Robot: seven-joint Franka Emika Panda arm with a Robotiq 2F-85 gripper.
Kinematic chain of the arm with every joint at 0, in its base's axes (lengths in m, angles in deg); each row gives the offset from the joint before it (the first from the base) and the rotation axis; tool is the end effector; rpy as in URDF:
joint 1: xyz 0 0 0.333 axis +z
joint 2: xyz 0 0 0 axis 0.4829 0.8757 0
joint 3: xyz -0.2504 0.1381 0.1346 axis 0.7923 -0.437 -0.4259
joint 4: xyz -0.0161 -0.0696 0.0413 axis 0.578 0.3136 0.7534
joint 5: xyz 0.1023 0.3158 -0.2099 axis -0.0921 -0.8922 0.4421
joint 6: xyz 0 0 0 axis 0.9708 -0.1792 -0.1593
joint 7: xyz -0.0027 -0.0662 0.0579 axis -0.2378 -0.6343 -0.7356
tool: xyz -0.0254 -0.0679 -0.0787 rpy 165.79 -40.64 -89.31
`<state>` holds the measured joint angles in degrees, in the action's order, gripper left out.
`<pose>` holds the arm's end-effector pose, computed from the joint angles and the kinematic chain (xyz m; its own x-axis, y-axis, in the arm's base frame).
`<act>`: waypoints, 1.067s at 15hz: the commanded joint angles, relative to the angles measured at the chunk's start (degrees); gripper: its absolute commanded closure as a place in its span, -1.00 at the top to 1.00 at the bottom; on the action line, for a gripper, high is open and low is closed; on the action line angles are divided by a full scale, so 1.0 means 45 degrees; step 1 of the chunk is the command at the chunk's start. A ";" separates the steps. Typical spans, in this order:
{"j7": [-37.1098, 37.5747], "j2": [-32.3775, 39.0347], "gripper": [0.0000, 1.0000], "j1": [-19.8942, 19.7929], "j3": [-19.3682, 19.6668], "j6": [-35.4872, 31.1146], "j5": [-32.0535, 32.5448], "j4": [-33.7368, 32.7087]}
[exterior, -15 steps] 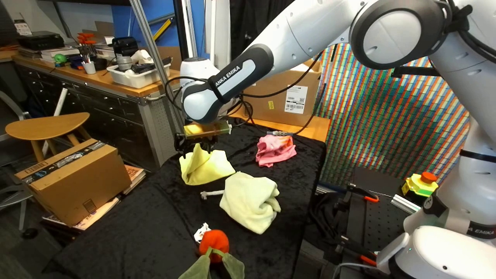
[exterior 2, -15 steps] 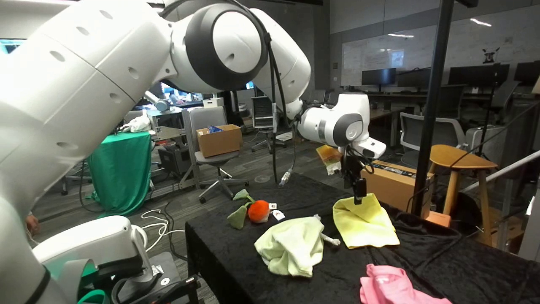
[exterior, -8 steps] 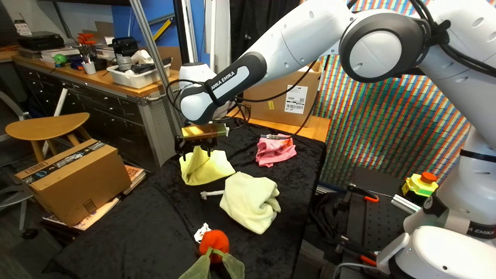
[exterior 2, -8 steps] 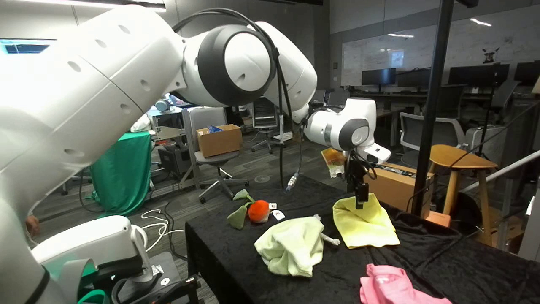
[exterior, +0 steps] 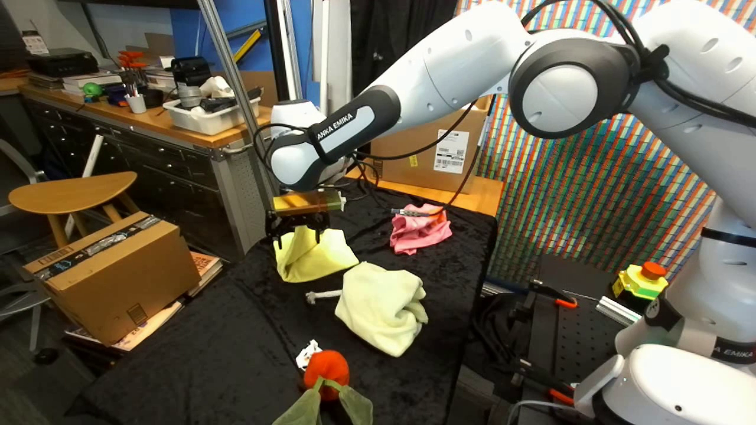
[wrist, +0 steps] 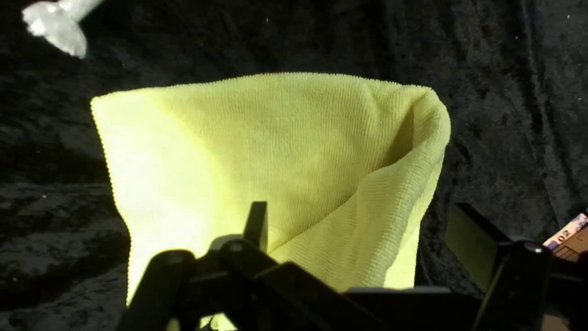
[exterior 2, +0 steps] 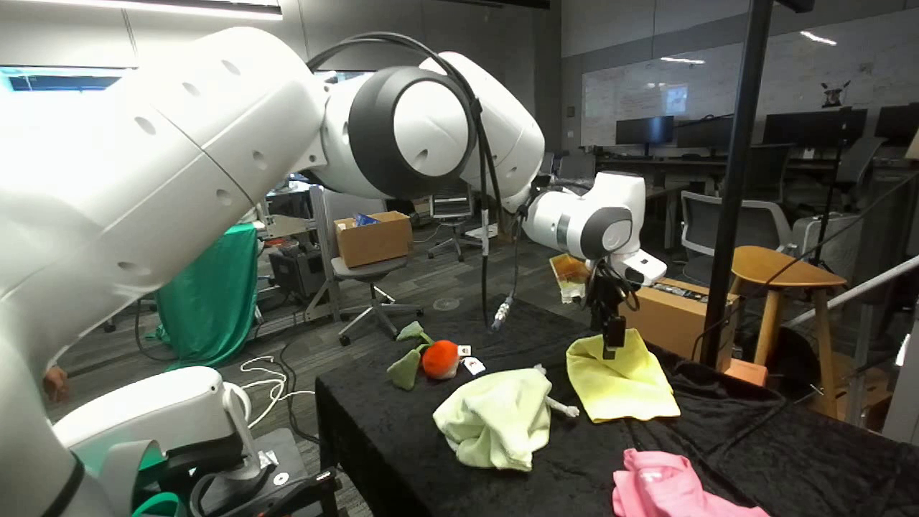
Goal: Pick up the clothes, rope and plush toy on the table and put them in the one place
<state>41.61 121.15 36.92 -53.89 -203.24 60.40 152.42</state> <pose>0.7550 0.0862 0.1764 0.8013 -0.5982 -0.0085 -0.5971 -0.7988 -0.0729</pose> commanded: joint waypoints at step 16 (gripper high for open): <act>0.0096 -0.0276 -0.87 0.0149 0.0424 0.0107 0.0438 -0.0192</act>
<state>42.51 123.09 36.52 -53.31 -202.26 60.63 149.40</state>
